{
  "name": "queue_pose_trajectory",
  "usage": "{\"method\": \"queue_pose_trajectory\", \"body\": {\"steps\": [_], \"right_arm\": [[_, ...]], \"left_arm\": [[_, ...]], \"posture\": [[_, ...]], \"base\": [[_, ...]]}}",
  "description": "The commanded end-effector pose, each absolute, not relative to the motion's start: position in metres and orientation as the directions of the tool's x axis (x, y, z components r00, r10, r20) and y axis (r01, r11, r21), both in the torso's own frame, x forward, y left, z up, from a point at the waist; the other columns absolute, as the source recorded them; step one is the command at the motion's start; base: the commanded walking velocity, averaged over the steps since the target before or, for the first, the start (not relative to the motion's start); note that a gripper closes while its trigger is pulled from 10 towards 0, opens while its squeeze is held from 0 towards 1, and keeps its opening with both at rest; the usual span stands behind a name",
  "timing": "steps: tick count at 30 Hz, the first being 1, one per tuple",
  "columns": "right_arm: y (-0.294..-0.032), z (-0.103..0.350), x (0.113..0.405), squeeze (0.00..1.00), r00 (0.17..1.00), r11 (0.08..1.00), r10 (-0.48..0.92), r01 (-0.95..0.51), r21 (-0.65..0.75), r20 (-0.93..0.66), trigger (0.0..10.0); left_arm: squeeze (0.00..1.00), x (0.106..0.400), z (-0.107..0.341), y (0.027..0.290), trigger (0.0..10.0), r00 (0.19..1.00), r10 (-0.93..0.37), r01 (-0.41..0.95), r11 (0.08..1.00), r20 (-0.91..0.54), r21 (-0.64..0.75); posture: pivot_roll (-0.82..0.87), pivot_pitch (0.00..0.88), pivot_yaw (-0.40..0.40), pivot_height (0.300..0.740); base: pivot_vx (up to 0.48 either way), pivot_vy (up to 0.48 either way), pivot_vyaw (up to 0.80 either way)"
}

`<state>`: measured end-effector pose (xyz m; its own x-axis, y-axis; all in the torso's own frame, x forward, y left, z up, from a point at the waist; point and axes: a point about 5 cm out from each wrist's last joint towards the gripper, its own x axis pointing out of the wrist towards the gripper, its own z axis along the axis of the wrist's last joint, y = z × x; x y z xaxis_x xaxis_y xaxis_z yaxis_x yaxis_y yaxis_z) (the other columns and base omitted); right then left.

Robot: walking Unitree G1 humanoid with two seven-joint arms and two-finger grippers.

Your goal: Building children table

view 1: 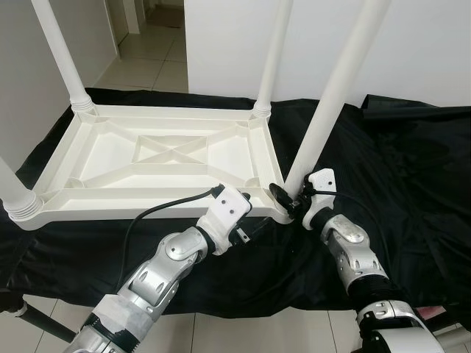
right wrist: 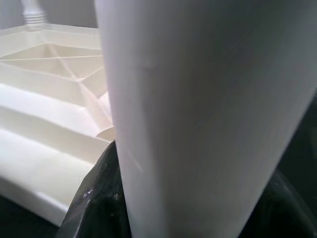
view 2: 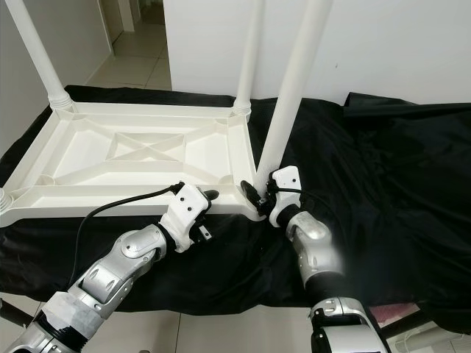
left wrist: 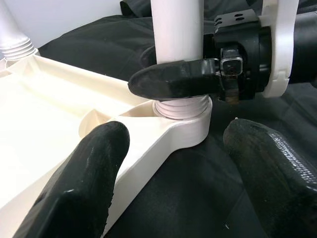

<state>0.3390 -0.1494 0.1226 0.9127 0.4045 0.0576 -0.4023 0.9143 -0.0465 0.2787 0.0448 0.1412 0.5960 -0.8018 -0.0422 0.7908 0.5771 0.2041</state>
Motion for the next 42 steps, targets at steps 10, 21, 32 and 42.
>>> {"method": "queue_pose_trajectory", "body": {"steps": [10,21,32,42], "right_arm": [[-0.130,0.110,0.329,0.00,0.987,0.981,0.159,-0.159,0.111,0.010,10.0],[-0.109,0.116,0.323,0.00,0.999,0.983,0.022,-0.027,0.184,0.027,10.0],[-0.122,0.132,0.314,1.00,0.974,0.970,0.176,-0.196,0.146,0.142,10.0],[-0.152,0.134,0.309,0.00,0.943,0.949,0.294,-0.308,0.073,0.156,10.0]], "left_arm": [[0.00,0.272,0.139,0.043,10.0,0.499,-0.864,0.855,0.478,-0.069,0.201],[0.00,0.269,0.138,0.042,10.0,0.507,-0.860,0.850,0.486,-0.065,0.201],[0.00,0.269,0.141,0.043,10.0,0.522,-0.851,0.841,0.504,-0.052,0.197],[0.00,0.266,0.154,0.046,10.0,0.502,-0.864,0.848,0.486,-0.027,0.210]], "posture": [[0.01,0.041,-0.046,0.740],[0.01,0.049,-0.059,0.740],[0.00,0.086,-0.071,0.740],[0.00,0.106,-0.069,0.740]], "base": [[0.000,0.000,0.00],[0.000,0.000,0.00],[0.000,0.000,0.00],[0.000,0.000,0.00]]}}
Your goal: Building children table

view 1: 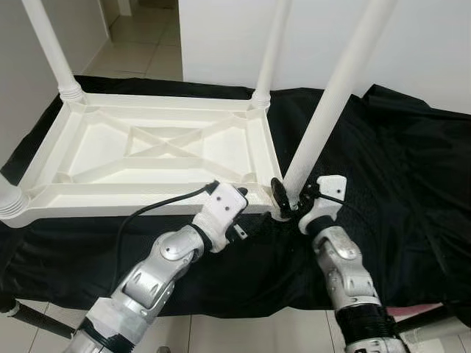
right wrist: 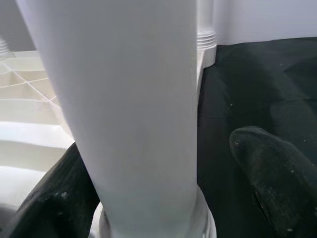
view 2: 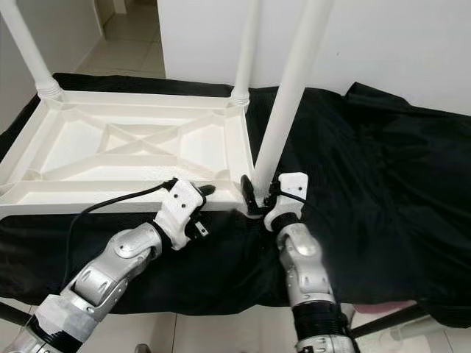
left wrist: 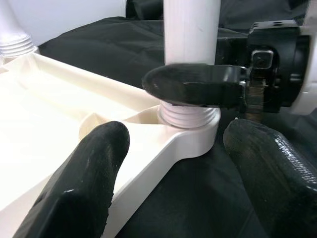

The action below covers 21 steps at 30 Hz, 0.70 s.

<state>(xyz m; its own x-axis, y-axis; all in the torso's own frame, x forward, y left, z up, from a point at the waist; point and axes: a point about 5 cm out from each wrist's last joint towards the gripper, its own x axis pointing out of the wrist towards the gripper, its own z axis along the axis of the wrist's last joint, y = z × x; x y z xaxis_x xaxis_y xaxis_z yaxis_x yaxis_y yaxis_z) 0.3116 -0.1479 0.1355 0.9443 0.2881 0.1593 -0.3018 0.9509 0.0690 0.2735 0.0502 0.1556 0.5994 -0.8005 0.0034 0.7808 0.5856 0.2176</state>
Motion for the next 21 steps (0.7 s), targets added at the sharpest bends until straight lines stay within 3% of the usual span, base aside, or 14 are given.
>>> {"method": "queue_pose_trajectory", "body": {"steps": [1,6,15,16,18,19,20,21], "right_arm": [[-0.156,0.134,0.308,0.00,0.930,0.936,0.334,-0.346,0.059,0.157,10.0],[-0.161,0.138,0.306,0.00,0.863,0.876,0.480,-0.482,-0.028,0.157,10.0],[-0.159,0.144,0.318,0.00,0.786,0.792,0.609,-0.597,-0.128,0.108,10.0],[-0.158,0.146,0.323,0.00,0.769,0.773,0.632,-0.617,-0.146,0.095,8.7],[-0.158,0.148,0.325,0.00,0.760,0.762,0.644,-0.628,-0.155,0.088,8.7],[-0.158,0.149,0.328,0.00,0.749,0.750,0.657,-0.637,-0.178,0.084,4.4],[-0.158,0.149,0.328,0.00,0.749,0.750,0.657,-0.637,-0.178,0.084,4.4],[-0.157,0.150,0.329,0.00,0.740,0.739,0.668,-0.647,-0.189,0.078,1.4]], "left_arm": [[0.00,0.261,0.155,0.046,10.0,0.475,-0.879,0.864,0.459,-0.032,0.206],[0.00,0.247,0.153,0.047,10.0,0.377,-0.925,0.917,0.363,-0.055,0.168],[0.00,0.242,0.154,0.050,10.0,0.340,-0.938,0.931,0.325,-0.067,0.164],[0.00,0.243,0.154,0.051,10.0,0.344,-0.936,0.929,0.329,-0.070,0.168],[0.00,0.244,0.155,0.051,10.0,0.348,-0.935,0.928,0.332,-0.072,0.171],[0.00,0.244,0.155,0.051,10.0,0.353,-0.932,0.926,0.337,-0.075,0.173],[0.00,0.244,0.155,0.051,10.0,0.353,-0.932,0.926,0.337,-0.075,0.173],[0.00,0.244,0.155,0.050,10.0,0.360,-0.930,0.923,0.343,-0.076,0.177]], "posture": [[0.00,0.105,-0.067,0.740],[0.01,0.103,-0.061,0.740],[0.01,0.099,-0.055,0.740],[0.01,0.099,-0.057,0.740],[0.01,0.099,-0.057,0.740],[0.01,0.095,-0.060,0.740],[0.01,0.095,-0.060,0.740],[0.02,0.092,-0.065,0.740]], "base": [[0.000,0.000,0.00],[0.000,0.000,0.00],[0.000,0.000,0.00],[0.000,0.000,0.00],[0.000,0.000,0.00],[0.000,0.000,0.00],[0.000,0.000,0.00],[0.000,0.000,0.00]]}}
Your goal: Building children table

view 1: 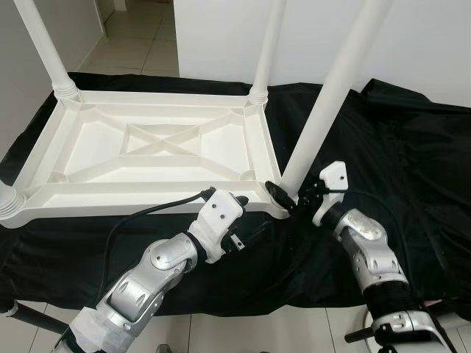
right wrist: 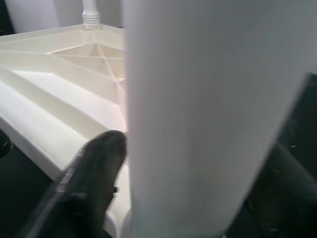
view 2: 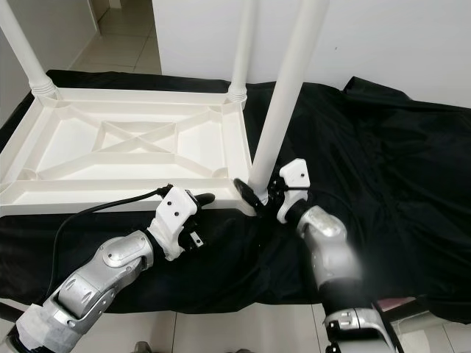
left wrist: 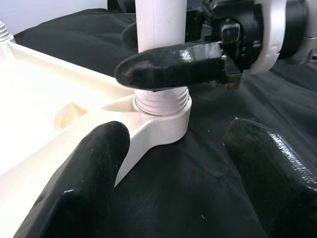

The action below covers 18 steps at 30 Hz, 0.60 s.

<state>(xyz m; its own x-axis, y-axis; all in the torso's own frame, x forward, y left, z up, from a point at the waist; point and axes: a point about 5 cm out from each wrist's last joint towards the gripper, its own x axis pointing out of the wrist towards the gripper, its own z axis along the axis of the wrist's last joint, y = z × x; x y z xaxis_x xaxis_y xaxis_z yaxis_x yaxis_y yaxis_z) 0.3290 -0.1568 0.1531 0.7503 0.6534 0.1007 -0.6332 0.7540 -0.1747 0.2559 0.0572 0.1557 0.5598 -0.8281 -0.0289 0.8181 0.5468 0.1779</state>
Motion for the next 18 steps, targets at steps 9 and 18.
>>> {"method": "queue_pose_trajectory", "body": {"steps": [9,18], "right_arm": [[-0.159,0.148,0.332,0.00,0.719,0.714,0.693,-0.675,-0.185,0.052,0.0],[-0.158,0.143,0.331,0.00,0.767,0.767,0.639,-0.630,-0.123,0.061,10.0]], "left_arm": [[0.00,0.252,0.156,0.046,10.0,0.424,-0.904,0.893,0.406,-0.060,0.196],[0.00,0.258,0.157,0.043,10.0,0.443,-0.895,0.876,0.420,-0.053,0.237]], "posture": [[0.01,0.078,-0.093,0.740],[-0.01,0.075,-0.096,0.740]], "base": [[0.000,0.000,0.00],[0.000,0.000,0.00]]}}
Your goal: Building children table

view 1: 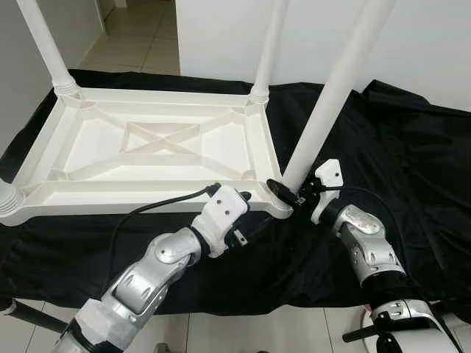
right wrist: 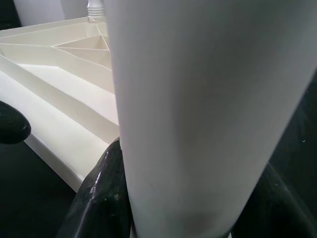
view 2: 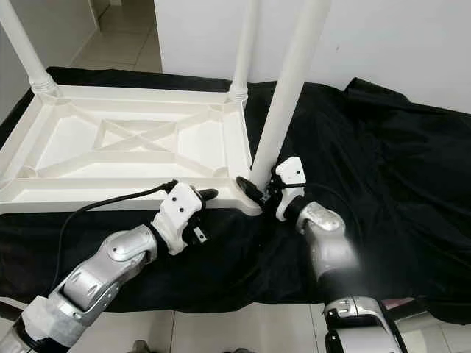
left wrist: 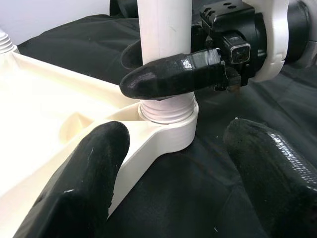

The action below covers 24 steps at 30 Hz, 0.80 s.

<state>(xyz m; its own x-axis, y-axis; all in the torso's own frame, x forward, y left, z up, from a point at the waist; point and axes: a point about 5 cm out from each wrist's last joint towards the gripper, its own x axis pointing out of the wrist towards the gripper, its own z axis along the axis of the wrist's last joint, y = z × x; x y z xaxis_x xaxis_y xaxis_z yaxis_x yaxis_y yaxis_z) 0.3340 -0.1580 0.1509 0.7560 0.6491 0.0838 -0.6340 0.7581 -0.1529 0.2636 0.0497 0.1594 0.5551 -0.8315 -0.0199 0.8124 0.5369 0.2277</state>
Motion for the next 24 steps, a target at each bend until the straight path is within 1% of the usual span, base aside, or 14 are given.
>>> {"method": "queue_pose_trajectory", "body": {"steps": [1,4,5,9,10,11,13,15,17,19,21,22,23,24], "right_arm": [[-0.158,0.143,0.331,0.00,0.767,0.767,0.639,-0.630,-0.123,0.061,10.0],[-0.154,0.147,0.327,0.00,0.824,0.833,0.552,-0.551,-0.049,0.125,10.0],[-0.154,0.147,0.327,0.00,0.824,0.833,0.552,-0.551,-0.049,0.125,10.0],[-0.148,0.152,0.320,0.00,0.866,0.883,0.467,-0.469,-0.033,0.181,10.0],[-0.149,0.153,0.320,0.00,0.911,0.929,0.366,-0.369,-0.020,0.193,10.0],[-0.149,0.153,0.320,0.00,0.911,0.929,0.366,-0.369,-0.020,0.193,10.0],[-0.148,0.151,0.320,0.00,0.949,0.961,0.264,-0.275,0.038,0.175,10.0],[-0.148,0.151,0.320,0.00,0.958,0.968,0.233,-0.246,0.057,0.170,10.0],[-0.146,0.149,0.319,0.00,0.978,0.988,0.140,-0.149,0.051,0.153,10.0],[-0.146,0.149,0.318,0.00,0.982,0.991,0.116,-0.124,0.045,0.148,10.0],[-0.147,0.144,0.316,0.00,0.994,0.996,-0.002,-0.008,0.086,0.112,10.0],[-0.147,0.144,0.316,0.00,0.994,0.996,-0.002,-0.008,0.086,0.112,10.0],[-0.146,0.140,0.313,0.00,0.992,0.991,-0.087,0.077,0.111,0.088,10.0],[-0.146,0.140,0.313,0.00,0.992,0.991,-0.087,0.077,0.111,0.088,10.0]], "left_arm": [[0.00,0.258,0.157,0.043,10.0,0.443,-0.895,0.876,0.420,-0.053,0.237],[0.00,0.260,0.156,0.043,10.0,0.455,-0.889,0.867,0.428,-0.053,0.256],[0.00,0.260,0.156,0.043,10.0,0.455,-0.889,0.867,0.428,-0.053,0.256],[0.00,0.259,0.154,0.042,10.0,0.450,-0.891,0.869,0.423,-0.055,0.255],[0.00,0.260,0.153,0.042,10.0,0.447,-0.893,0.872,0.420,-0.056,0.251],[0.00,0.260,0.153,0.042,10.0,0.447,-0.893,0.872,0.420,-0.056,0.251],[0.00,0.261,0.153,0.042,10.0,0.444,-0.894,0.874,0.418,-0.057,0.248],[0.00,0.262,0.154,0.042,10.0,0.444,-0.894,0.874,0.418,-0.056,0.247],[0.00,0.263,0.154,0.042,10.0,0.436,-0.898,0.878,0.411,-0.058,0.243],[0.00,0.263,0.153,0.041,10.0,0.434,-0.899,0.880,0.409,-0.058,0.242],[0.00,0.264,0.153,0.040,10.0,0.427,-0.902,0.882,0.401,-0.062,0.247],[0.00,0.264,0.153,0.040,10.0,0.427,-0.902,0.882,0.401,-0.062,0.247],[0.00,0.264,0.153,0.040,10.0,0.427,-0.902,0.882,0.401,-0.061,0.249],[0.00,0.264,0.153,0.040,10.0,0.427,-0.902,0.882,0.401,-0.061,0.249]], "posture": [[-0.01,0.075,-0.096,0.740],[-0.04,0.074,-0.078,0.740],[-0.04,0.074,-0.078,0.740],[-0.06,0.073,-0.058,0.740],[-0.06,0.073,-0.055,0.740],[-0.06,0.073,-0.055,0.740],[-0.07,0.080,-0.038,0.740],[-0.08,0.081,-0.032,0.740],[-0.09,0.085,-0.020,0.740],[-0.09,0.085,-0.020,0.740],[-0.09,0.087,-0.021,0.740],[-0.09,0.087,-0.021,0.740],[-0.08,0.088,-0.021,0.740],[-0.08,0.088,-0.021,0.740]], "base": [[0.000,0.000,0.00],[0.000,0.000,0.00],[0.000,0.000,0.00],[0.000,0.000,0.00],[0.000,0.000,0.00],[0.000,0.000,0.00],[0.000,0.000,0.00],[0.000,0.000,0.00],[0.000,0.000,0.00],[0.000,0.000,0.00],[0.000,0.000,0.00],[0.000,0.000,0.00],[0.000,0.000,0.00],[0.000,0.000,0.00]]}}
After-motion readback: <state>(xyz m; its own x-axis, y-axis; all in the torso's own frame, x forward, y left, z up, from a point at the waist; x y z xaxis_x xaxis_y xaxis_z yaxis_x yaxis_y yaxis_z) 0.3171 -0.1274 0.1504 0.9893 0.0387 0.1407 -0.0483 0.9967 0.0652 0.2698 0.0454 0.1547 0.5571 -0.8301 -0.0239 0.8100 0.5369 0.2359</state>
